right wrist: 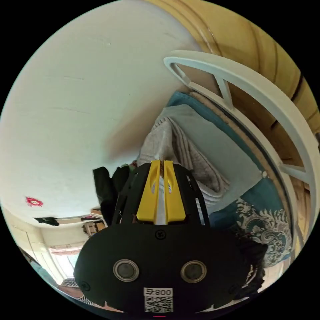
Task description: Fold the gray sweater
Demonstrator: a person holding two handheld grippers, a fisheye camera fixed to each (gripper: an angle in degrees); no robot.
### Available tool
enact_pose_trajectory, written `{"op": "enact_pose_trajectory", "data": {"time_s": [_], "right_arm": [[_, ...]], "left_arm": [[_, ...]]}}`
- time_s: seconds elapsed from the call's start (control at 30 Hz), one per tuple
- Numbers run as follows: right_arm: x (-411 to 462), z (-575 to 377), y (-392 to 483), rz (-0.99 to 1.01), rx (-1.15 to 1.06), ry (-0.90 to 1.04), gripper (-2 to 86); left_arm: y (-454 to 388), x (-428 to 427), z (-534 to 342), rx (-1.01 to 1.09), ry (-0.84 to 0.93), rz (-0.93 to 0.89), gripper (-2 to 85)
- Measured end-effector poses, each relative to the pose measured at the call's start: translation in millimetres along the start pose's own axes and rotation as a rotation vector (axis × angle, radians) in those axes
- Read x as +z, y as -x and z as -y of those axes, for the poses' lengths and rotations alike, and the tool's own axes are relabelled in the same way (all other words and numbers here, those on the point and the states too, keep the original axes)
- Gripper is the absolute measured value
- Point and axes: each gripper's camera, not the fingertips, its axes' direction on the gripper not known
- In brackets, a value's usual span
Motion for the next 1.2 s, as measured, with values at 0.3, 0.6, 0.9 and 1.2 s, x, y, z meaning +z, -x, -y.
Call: {"op": "enact_pose_trajectory", "data": {"time_s": [0.3,0.6,0.9,1.2], "right_arm": [[-153.1,-48.7,144.4,0.382,-0.300,-0.255,1.1],[-293.9,-181.4,405.8,0.586,-0.727,-0.423,1.2],[-349.6,-417.6,700.4,0.808,-1.150,-0.394,1.2],[-246.4,-664.1,887.4,0.880,-1.198,-0.269,1.1]], "left_arm": [[-43.7,-86.6,-40.5,0.046,-0.064,-0.076,4.8],[-90.9,-200.5,-113.5,0.100,-0.156,-0.148,3.9],[-152.2,-372.0,-209.0,0.289,-0.357,-0.224,6.4],[-247.0,-600.7,-343.2,0.638,-0.546,-0.086,14.3]]}}
